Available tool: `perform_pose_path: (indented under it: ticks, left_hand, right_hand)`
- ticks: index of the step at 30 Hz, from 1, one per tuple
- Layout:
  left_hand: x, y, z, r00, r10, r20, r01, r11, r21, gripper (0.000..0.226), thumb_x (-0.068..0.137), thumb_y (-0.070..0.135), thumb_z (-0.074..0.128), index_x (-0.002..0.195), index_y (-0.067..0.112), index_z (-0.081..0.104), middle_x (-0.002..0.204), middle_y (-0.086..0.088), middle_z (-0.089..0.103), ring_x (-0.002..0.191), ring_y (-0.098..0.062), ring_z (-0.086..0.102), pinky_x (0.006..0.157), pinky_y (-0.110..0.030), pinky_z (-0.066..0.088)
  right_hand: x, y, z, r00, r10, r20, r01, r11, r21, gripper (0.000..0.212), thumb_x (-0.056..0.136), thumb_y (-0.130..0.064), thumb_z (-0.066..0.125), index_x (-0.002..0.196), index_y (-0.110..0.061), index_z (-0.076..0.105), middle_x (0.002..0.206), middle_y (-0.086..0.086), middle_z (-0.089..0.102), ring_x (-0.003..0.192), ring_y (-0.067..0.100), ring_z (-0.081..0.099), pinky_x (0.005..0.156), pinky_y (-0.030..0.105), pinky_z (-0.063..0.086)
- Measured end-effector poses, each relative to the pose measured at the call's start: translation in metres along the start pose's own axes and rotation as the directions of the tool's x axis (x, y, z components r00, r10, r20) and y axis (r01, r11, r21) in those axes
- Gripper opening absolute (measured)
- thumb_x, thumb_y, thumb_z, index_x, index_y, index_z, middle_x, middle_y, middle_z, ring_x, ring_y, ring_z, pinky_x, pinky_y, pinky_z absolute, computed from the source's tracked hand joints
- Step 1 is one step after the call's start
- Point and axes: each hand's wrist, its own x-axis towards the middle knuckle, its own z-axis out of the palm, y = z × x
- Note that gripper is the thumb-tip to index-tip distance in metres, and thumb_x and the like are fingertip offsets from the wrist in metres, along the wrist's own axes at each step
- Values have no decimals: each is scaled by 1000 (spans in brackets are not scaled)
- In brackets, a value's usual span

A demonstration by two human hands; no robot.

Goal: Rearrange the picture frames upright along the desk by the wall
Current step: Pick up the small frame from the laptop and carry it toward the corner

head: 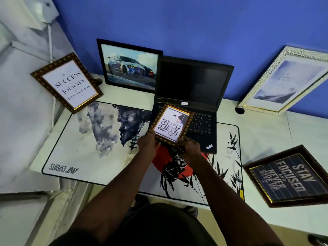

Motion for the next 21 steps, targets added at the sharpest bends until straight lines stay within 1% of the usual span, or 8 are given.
perform_pose_path:
  ticks: [3, 5, 9, 11, 13, 15, 18, 21]
  left_hand:
    - [-8, 13, -5, 995, 94, 16, -94, 996, -8, 19, 94, 19, 67, 104, 3, 67, 88, -11, 69, 80, -25, 68, 58, -39, 62]
    - [-14, 24, -15, 991, 129, 30, -129, 992, 2, 12, 97, 16, 62, 98, 4, 64, 81, -8, 64, 69, -19, 62, 46, -32, 60]
    - [-19, 60, -43, 982, 188, 3, -188, 981, 54, 16, 95, 10, 63, 79, 7, 61, 77, -15, 64, 46, -16, 61, 45, -34, 59]
    - [-22, 77, -58, 979, 204, 20, -205, 978, 49, 8, 95, 8, 63, 93, 1, 65, 81, -15, 69, 53, -18, 65, 46, -37, 61]
    - [-23, 88, -70, 975, 214, 66, -217, 975, 42, 13, 95, 9, 63, 105, 0, 64, 91, -14, 71, 69, -23, 68, 48, -36, 60]
    - [-27, 97, -82, 968, 230, 96, -233, 972, 20, 11, 97, 9, 61, 106, 3, 63, 89, -11, 71, 72, -24, 67, 47, -34, 59]
    - [-32, 106, -97, 969, 208, 133, -207, 978, -23, 10, 99, 9, 57, 107, 6, 62, 85, -7, 69, 72, -21, 67, 47, -34, 59]
    - [-34, 117, -112, 973, 154, 169, -151, 988, -36, 13, 100, 8, 53, 112, 9, 59, 88, -6, 68, 76, -21, 66, 58, -38, 58]
  right_hand:
    - [-1, 2, 13, 996, 24, 92, -26, 999, 23, 15, 94, 4, 59, 99, -5, 71, 102, 12, 71, 102, 30, 62, 84, 48, 53]
    - [-2, 3, 21, 992, 39, 122, -46, 998, 49, 22, 94, -6, 63, 115, -2, 69, 112, 14, 72, 106, 31, 64, 95, 51, 51]
    - [-6, -2, 40, 964, 111, 241, -149, 978, 144, 47, 100, -49, 52, 118, -6, 63, 104, 10, 68, 94, 25, 64, 78, 38, 54]
    - [-6, -5, 52, 943, 142, 299, -205, 960, 190, 60, 99, -60, 44, 124, -6, 56, 114, 12, 63, 107, 28, 60, 87, 41, 51]
    - [-9, -9, 64, 908, 153, 390, -255, 941, 224, 67, 97, -66, 39, 127, -8, 55, 121, 14, 64, 115, 30, 59, 95, 43, 46]
    - [-14, -13, 76, 882, 145, 449, -269, 937, 225, 64, 99, -63, 39, 127, -9, 58, 121, 14, 68, 112, 30, 62, 90, 42, 48]
    - [-18, -16, 88, 853, 143, 501, -278, 938, 206, 41, 96, -44, 53, 116, -11, 65, 106, 11, 71, 101, 27, 65, 87, 39, 51]
    - [-21, -18, 94, 823, 159, 546, -317, 925, 209, 23, 93, -28, 61, 100, -6, 67, 90, 10, 72, 88, 25, 68, 84, 35, 56]
